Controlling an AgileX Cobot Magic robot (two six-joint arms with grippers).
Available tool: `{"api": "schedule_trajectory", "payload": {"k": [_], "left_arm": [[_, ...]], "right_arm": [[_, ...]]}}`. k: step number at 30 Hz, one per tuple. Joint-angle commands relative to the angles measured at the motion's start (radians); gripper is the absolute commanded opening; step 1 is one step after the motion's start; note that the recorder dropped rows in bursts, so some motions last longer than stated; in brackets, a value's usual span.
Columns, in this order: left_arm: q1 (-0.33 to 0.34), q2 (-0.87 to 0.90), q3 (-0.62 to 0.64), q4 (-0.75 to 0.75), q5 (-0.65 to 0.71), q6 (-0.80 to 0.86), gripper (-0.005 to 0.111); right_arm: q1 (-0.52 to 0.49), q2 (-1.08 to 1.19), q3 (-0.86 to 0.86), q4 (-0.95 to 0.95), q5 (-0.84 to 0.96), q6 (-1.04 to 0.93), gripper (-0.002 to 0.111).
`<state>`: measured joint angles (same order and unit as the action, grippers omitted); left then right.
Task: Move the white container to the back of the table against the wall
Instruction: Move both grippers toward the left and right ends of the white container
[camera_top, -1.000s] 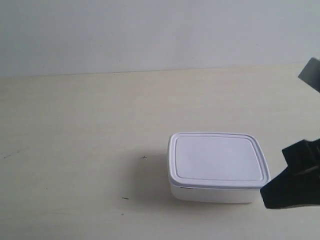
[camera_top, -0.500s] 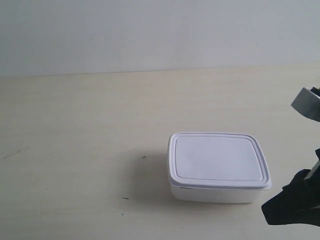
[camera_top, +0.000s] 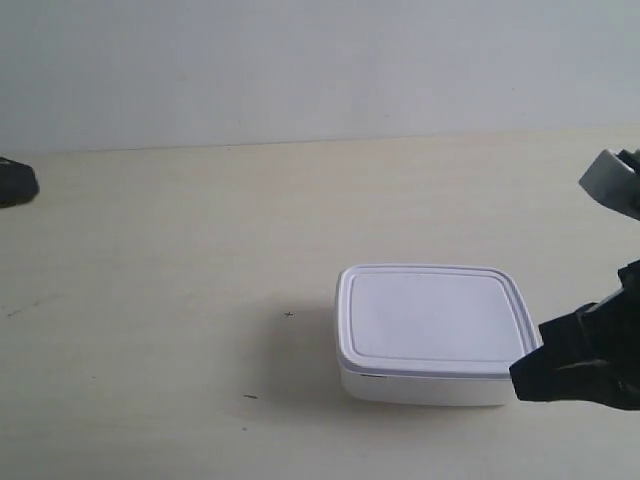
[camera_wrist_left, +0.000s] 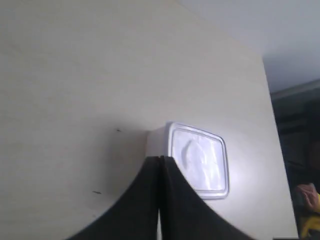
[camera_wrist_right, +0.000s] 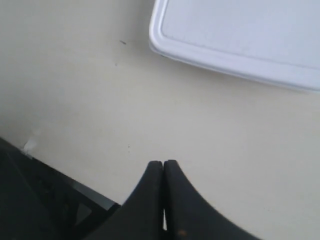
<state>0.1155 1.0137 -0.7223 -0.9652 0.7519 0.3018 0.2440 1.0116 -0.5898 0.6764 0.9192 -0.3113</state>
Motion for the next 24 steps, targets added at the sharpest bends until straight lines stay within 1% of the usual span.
{"api": "schedule_trajectory", "payload": {"k": [1,4,7,9,11,15,18,19,20,21,22,23,24], "left_arm": [[-0.057,0.000,0.063,-0.118,-0.053,0.068,0.000],[-0.070,0.000,0.085,-0.189,-0.101,0.062,0.000],[-0.080,0.000,0.094,-0.265,-0.049,0.093,0.000],[-0.111,0.004,0.094,-0.281,-0.029,0.155,0.000],[-0.167,0.016,0.094,-0.267,-0.026,0.190,0.000],[-0.323,0.068,0.094,-0.263,-0.045,0.194,0.000],[-0.470,0.124,0.094,-0.254,-0.136,0.194,0.000],[-0.524,0.145,0.094,-0.249,-0.182,0.194,0.000],[-0.629,0.188,0.094,-0.249,-0.275,0.192,0.000],[-0.668,0.209,0.094,-0.249,-0.313,0.190,0.000],[-0.757,0.251,0.094,-0.253,-0.405,0.186,0.000],[-0.797,0.270,0.094,-0.254,-0.437,0.185,0.000],[-0.865,0.322,0.085,-0.257,-0.497,0.185,0.000]], "right_arm": [[0.002,0.000,0.003,0.062,-0.045,-0.004,0.000],[0.002,0.000,0.003,0.075,-0.032,-0.021,0.000],[0.002,0.000,0.003,0.040,0.002,-0.064,0.000],[0.002,0.000,0.003,0.009,0.018,-0.063,0.000],[0.002,0.000,0.003,-0.030,0.025,-0.062,0.000],[0.002,0.000,0.003,-0.082,0.027,-0.012,0.000],[0.002,0.000,0.003,-0.141,0.027,0.033,0.000],[0.002,0.000,0.003,-0.172,0.027,0.059,0.000],[0.002,0.000,0.003,-0.236,0.029,0.115,0.000],[0.002,0.000,0.003,-0.258,0.032,0.135,0.000],[0.002,0.000,0.003,-0.294,0.034,0.167,0.000],[0.002,0.000,0.003,-0.299,0.034,0.175,0.000],[0.002,0.004,0.003,-0.303,0.034,0.181,0.000]]}}
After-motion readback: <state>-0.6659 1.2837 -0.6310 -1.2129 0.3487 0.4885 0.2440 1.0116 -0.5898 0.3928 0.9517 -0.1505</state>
